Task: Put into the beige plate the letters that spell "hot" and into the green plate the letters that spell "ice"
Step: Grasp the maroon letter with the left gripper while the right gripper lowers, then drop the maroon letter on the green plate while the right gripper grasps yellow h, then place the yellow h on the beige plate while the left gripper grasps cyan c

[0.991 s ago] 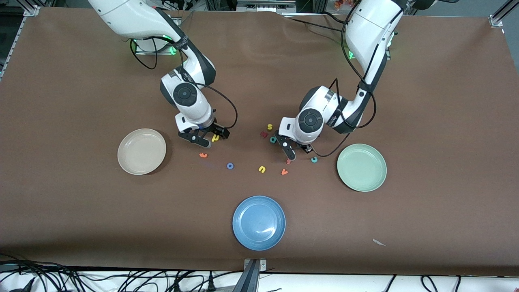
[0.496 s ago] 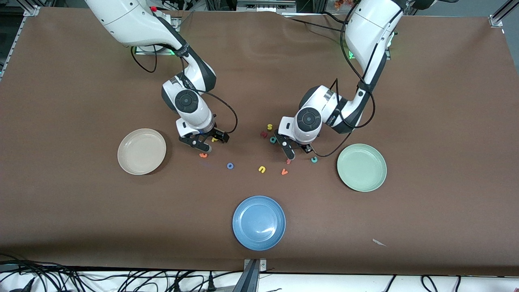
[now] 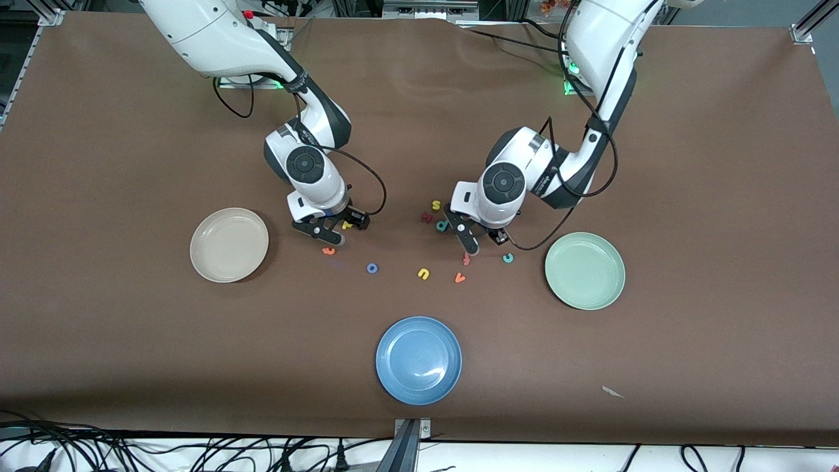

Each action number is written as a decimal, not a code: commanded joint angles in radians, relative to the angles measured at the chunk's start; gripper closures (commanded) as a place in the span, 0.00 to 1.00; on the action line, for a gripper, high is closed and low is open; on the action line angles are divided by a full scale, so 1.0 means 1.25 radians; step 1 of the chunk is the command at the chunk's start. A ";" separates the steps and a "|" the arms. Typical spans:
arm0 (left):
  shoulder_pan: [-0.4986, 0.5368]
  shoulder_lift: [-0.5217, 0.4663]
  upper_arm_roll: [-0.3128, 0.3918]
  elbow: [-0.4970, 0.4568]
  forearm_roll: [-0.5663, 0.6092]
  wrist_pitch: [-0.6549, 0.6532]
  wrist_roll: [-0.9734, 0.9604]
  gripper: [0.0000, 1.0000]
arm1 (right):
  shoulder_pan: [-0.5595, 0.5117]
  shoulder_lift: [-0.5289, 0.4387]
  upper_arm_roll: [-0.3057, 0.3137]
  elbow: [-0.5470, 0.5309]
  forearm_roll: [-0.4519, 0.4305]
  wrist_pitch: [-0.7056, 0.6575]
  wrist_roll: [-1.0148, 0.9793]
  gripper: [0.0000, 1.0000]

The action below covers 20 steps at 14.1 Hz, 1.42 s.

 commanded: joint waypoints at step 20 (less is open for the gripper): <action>0.295 0.008 0.002 -0.002 0.056 0.046 0.141 0.00 | 0.000 0.017 -0.009 0.064 -0.035 -0.029 0.005 0.85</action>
